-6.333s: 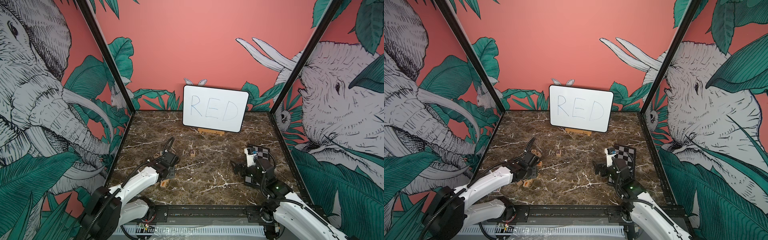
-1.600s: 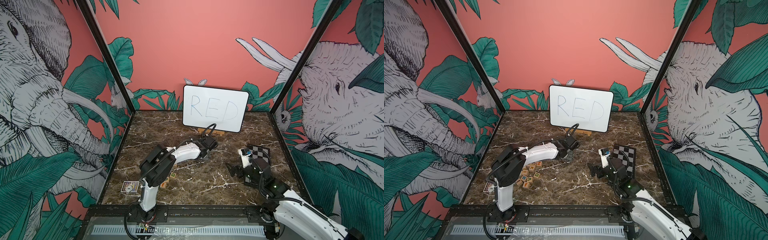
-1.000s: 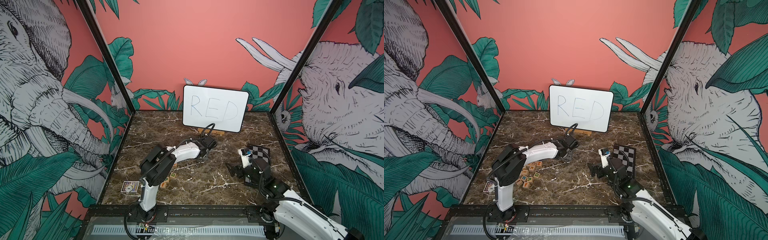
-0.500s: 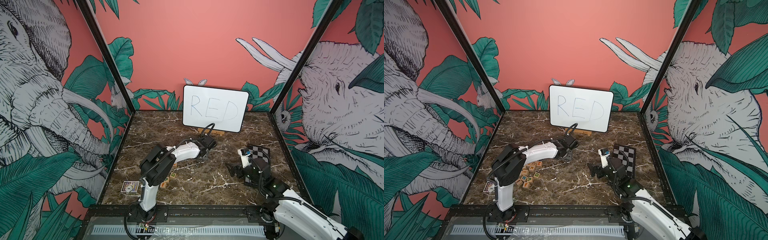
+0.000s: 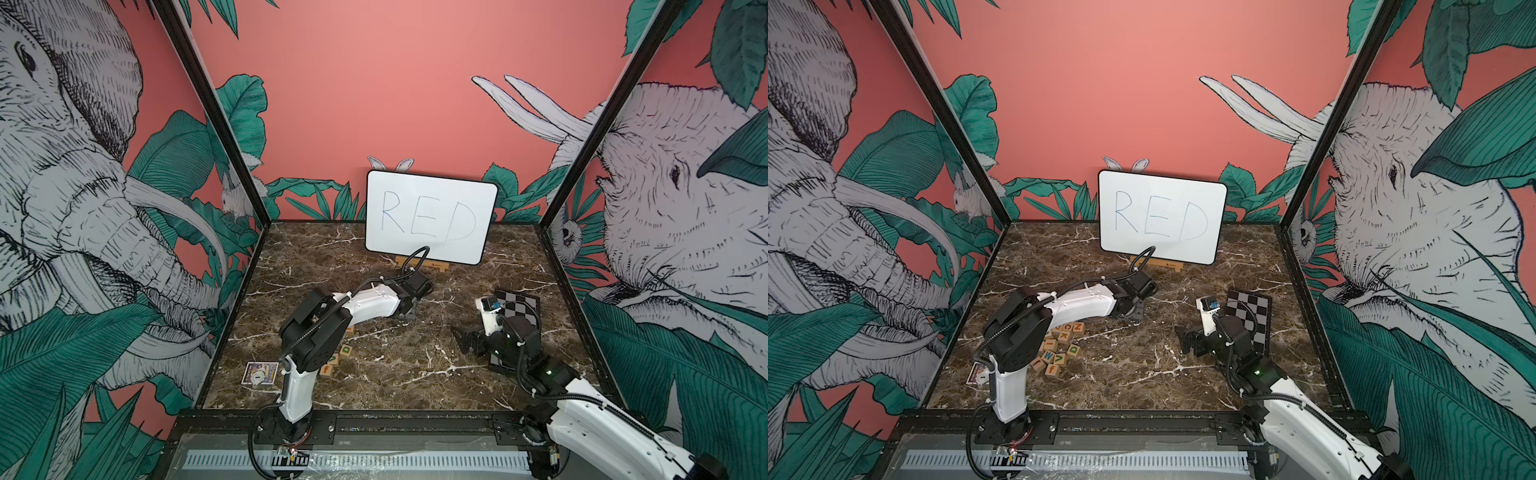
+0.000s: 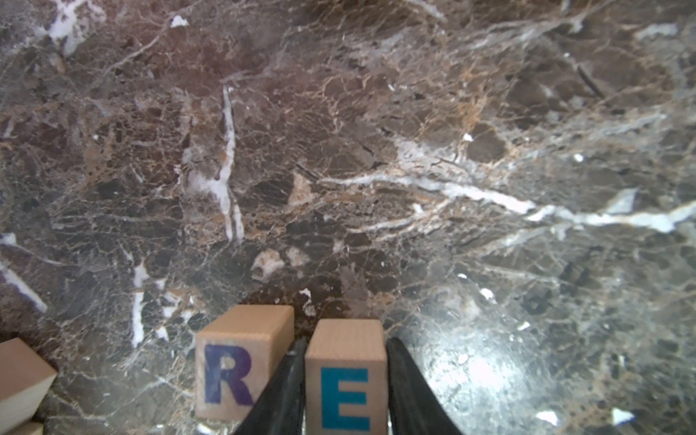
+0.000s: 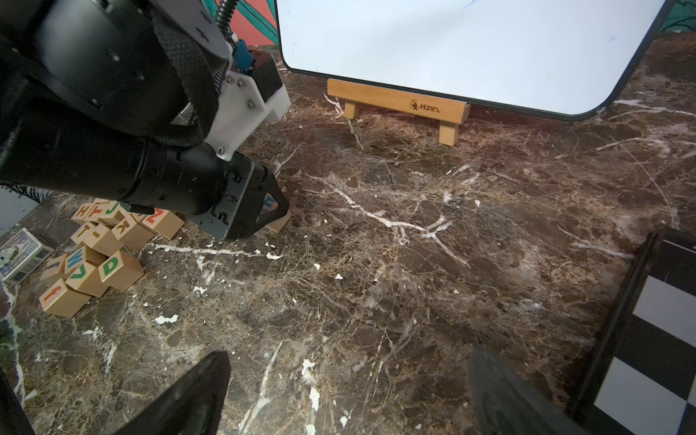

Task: Assemble the uppercase word "red" with letter blocks
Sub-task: Place the letter block at the center of the board.

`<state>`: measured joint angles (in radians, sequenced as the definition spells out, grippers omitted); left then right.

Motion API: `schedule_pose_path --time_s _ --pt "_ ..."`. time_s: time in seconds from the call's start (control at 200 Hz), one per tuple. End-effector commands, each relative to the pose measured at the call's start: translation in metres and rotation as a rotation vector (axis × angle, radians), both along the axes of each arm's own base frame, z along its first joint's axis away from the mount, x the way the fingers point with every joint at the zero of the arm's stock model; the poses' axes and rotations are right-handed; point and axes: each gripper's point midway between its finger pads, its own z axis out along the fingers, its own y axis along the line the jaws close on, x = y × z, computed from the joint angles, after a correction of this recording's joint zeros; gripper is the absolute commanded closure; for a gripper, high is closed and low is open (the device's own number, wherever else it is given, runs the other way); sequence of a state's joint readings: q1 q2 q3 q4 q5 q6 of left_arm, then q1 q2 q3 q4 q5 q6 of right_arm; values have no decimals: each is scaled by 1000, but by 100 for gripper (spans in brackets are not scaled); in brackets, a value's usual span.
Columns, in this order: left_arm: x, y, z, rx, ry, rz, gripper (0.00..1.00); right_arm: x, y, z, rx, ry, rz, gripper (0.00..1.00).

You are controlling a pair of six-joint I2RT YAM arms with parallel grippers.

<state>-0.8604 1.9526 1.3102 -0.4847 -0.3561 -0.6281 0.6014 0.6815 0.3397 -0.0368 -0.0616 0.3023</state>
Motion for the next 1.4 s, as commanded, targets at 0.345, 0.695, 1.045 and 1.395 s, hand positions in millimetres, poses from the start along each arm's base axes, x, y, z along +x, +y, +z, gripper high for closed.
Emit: schedule_pose_path --time_s 0.345,0.695,1.045,1.395 --pt "11 -6 10 -18 -37 -3 64 3 3 9 12 -28 7 2" --pt "13 -9 10 -21 -42 -15 64 3 3 8 11 -26 8 2" --pt "12 -8 11 -21 -39 -10 58 2 3 8 10 -28 8 2" --pt "8 -10 44 -69 -61 -35 52 2 4 9 11 -28 10 2"
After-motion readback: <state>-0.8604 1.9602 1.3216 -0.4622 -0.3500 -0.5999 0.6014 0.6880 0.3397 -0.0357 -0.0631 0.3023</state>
